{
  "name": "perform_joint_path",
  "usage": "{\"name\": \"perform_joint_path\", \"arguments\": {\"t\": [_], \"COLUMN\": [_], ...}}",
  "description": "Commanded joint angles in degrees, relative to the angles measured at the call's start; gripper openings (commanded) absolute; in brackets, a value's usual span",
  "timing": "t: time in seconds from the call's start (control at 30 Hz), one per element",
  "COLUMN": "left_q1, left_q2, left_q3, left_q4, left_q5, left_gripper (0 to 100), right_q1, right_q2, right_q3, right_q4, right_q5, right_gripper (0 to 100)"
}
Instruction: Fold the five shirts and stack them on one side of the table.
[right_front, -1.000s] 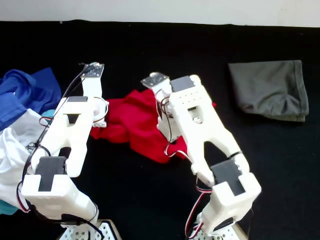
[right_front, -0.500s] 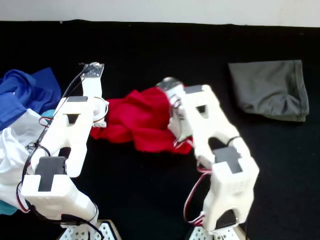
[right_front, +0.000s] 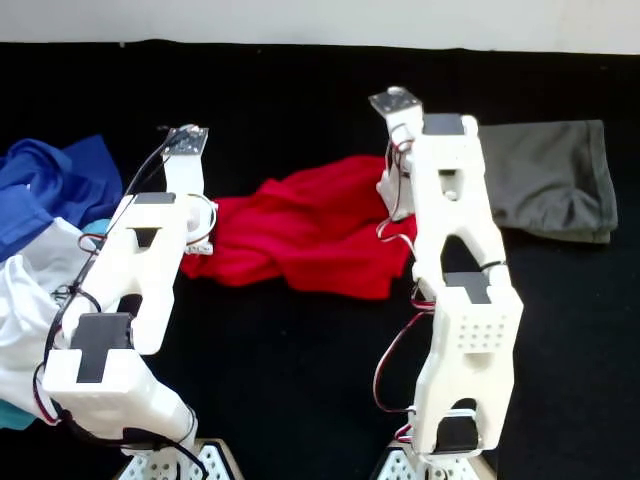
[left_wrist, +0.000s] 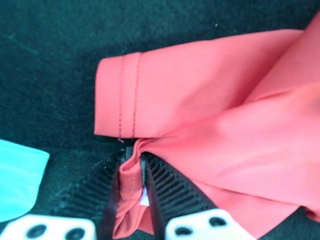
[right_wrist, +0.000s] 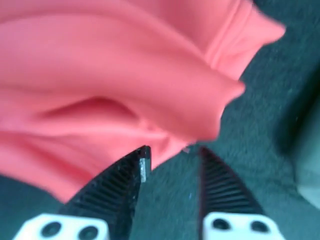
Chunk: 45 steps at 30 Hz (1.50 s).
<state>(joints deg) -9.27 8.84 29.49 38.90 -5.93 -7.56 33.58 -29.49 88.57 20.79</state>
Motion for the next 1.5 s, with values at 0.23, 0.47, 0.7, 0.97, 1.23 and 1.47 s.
{"name": "perform_joint_path", "arguments": {"t": [0.23,0.47,0.7,0.97,1.23,1.47], "left_q1": [-0.4,-0.4,-0.4,-0.4,-0.4,-0.4], "left_q2": [0.2,0.2,0.2,0.2,0.2,0.2], "left_q3": [-1.2,-1.2,-1.2,-1.2,-1.2,-1.2], "left_q4": [0.0,0.0,0.0,0.0,0.0,0.0], "left_q5": [0.2,0.2,0.2,0.2,0.2,0.2], "left_gripper": [1,1,1,1,1,1], "right_q1": [-6.3,-14.5,-16.0,-16.1,-16.0,-13.6], "right_q2": [-5.9,-20.6,-23.3,-20.6,-13.5,-12.5], "right_q3": [-5.6,16.6,31.2,36.8,36.6,34.6], "right_q4": [12.4,11.2,-0.5,-10.2,-14.9,-14.9], "right_q5": [0.7,-0.8,-3.8,-3.8,-3.5,-3.8], "right_gripper": [20.0,20.5,27.3,25.6,25.6,7.0]}}
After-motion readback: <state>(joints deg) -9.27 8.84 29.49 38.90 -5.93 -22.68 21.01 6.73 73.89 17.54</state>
